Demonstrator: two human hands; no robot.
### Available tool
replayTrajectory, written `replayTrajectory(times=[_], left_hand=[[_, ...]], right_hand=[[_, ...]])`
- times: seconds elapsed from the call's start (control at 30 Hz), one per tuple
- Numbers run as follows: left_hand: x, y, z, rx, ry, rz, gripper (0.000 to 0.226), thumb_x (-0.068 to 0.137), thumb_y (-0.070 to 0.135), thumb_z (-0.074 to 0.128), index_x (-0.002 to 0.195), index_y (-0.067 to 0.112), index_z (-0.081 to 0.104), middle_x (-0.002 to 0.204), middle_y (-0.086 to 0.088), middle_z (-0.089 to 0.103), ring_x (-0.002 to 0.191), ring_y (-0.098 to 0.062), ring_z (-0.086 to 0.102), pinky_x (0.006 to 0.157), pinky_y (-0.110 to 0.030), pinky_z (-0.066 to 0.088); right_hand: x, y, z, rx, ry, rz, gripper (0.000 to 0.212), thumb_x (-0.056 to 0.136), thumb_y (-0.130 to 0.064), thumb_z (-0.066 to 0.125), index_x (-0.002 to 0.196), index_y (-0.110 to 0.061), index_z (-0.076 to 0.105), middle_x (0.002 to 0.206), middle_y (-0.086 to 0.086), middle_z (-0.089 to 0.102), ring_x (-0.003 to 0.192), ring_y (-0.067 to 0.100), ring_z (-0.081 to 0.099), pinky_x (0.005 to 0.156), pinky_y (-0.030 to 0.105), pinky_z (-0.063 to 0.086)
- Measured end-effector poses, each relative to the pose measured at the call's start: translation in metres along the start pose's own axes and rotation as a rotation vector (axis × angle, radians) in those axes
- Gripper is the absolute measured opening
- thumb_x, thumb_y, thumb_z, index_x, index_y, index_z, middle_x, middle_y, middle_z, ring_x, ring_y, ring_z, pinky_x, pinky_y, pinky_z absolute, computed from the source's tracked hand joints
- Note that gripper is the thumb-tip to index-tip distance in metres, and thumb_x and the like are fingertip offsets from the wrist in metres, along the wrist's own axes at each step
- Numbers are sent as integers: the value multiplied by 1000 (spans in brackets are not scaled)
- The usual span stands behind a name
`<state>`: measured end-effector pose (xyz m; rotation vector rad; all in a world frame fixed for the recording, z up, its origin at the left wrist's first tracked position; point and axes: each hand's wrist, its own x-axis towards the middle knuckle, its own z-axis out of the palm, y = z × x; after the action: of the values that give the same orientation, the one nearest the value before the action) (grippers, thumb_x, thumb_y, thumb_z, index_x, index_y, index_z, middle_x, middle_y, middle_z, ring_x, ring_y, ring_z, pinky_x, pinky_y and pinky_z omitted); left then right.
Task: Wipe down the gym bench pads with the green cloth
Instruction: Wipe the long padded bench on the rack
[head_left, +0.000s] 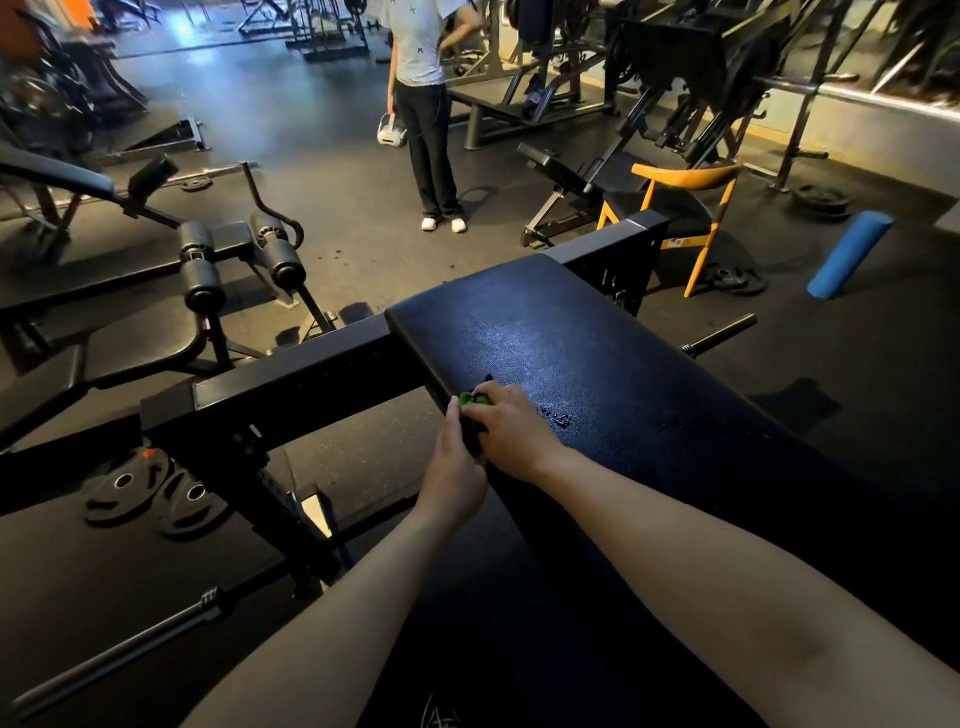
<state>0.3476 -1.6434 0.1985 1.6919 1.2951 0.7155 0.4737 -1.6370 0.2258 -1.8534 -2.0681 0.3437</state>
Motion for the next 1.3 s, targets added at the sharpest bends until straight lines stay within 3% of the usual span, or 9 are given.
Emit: replayTrajectory(times=[0.2,0.37,0.5,0.63,0.73,0.8,0.9,1.17,1.3], left_hand=[[3,-5,13,86,-18,12,83,95,22,66,157,4,14,166,-13,10,154,-20,7,120,-21,5],[5,-14,15,100,-13,23,82,96,27,65,158,4,16,167,-12,8,154,-18,6,117,-17,3],[3,-11,15,94,-11,16,84,95,25,67,157,4,14,166,-12,11,154,-19,9,118,-19,4],[3,-13,13,37,43,34,84,85,8,75,153,2,26,151,-17,34,141,-26,37,120,-34,27],[4,-15,12,36,37,40,80,85,5,73,151,3,30,149,-15,38,139,-26,39,119,-38,30],[7,-16,11,65,3,50,85,86,14,76,154,5,27,156,-14,32,145,-25,32,122,-40,25],[7,-13,10,156,-35,51,87,93,28,70,159,7,17,167,-10,11,154,-20,11,121,-25,6],[8,-14,9,194,-43,28,86,95,34,66,159,7,16,168,-5,3,154,-13,5,119,-21,6],[8,-10,9,198,-65,28,85,96,31,65,159,8,14,168,-6,1,154,-16,5,119,-23,5]], right_hand=[[-8,49,-17,21,124,189,38,91,-6,51,121,-19,71,127,12,57,112,37,44,99,38,38],[-15,71,-30,36,191,435,44,90,-5,46,126,-19,67,128,12,55,114,35,42,100,39,38],[-7,38,-23,178,207,259,46,80,-6,52,119,-21,71,120,13,61,112,36,52,102,35,37],[-2,2,-2,211,4,47,46,85,-6,60,129,-18,66,140,12,52,126,34,45,110,31,27],[5,3,1,101,-42,-26,45,87,-11,61,131,-20,65,144,8,49,128,32,42,112,33,27],[11,6,-3,41,-55,1,46,88,-11,57,131,-24,65,140,3,51,123,30,43,108,36,33],[12,13,-10,-7,-4,93,46,87,-11,54,127,-30,67,132,-2,55,116,29,46,100,39,39],[-2,57,-29,2,183,428,41,90,-12,51,124,-28,69,127,6,54,110,32,44,100,40,39],[-5,26,-22,174,168,255,47,80,-11,57,123,-26,70,122,9,60,111,32,52,99,34,40]])
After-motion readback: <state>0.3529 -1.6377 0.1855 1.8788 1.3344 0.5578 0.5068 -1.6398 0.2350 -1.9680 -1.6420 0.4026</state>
